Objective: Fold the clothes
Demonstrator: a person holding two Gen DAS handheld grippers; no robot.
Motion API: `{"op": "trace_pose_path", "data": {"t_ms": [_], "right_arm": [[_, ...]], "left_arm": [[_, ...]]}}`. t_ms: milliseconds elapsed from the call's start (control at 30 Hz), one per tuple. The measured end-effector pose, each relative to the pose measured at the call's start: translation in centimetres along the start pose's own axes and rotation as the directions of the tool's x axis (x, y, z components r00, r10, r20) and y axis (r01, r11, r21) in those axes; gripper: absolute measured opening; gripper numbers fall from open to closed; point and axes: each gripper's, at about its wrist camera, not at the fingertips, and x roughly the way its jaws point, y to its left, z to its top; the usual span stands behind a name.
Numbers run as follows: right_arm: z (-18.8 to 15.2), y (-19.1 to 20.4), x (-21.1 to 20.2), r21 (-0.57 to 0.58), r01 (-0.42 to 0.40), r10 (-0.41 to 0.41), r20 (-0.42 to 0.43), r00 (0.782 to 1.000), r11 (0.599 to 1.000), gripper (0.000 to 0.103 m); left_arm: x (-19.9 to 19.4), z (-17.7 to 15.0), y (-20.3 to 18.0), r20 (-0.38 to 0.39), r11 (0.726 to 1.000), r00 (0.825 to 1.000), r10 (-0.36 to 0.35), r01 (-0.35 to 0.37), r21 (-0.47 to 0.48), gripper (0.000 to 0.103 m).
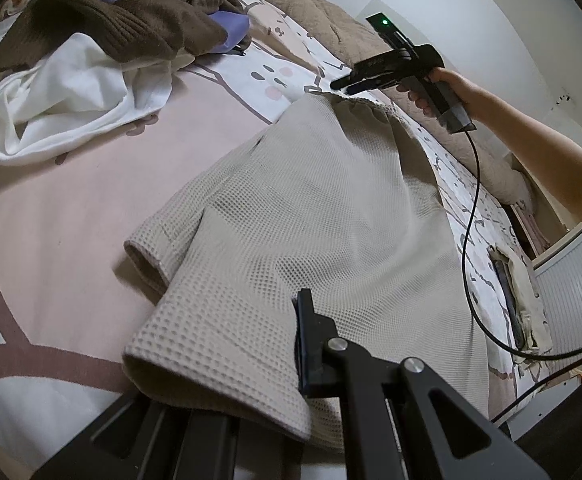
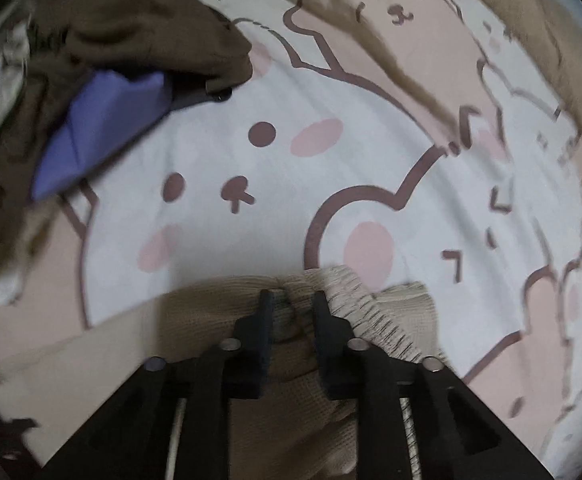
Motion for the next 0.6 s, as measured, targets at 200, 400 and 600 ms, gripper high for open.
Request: {"op": "trace_pose_path", "data": {"t_ms": [200,400,600], "right_arm": [[0.9,-2.0,-0.7,-0.081,-0.031,0.029,-0.029,0.999,0.996,0.086],[0.9,-4.0,3.0,-0.087,-0.123,0.104,-0.2,0.974,0.989,0.086],[-0.7,-0.3,1.4,-0.211,-0.003,-0.026,-0.132,0.991,0.978,0.071]], "left_arm": [[0.2,0.1,0.1,-0.014,1.0,1.0,-0.009,0.009,0.02,0.007],[0.4,0.3,0.0,-0.032,1.0,0.999,-0.001,0.002,0.029,0.007],[0.5,0.5,-0.1,-0.035,1.0,0.999,0.005,-0.004,0.023,0.007]]}}
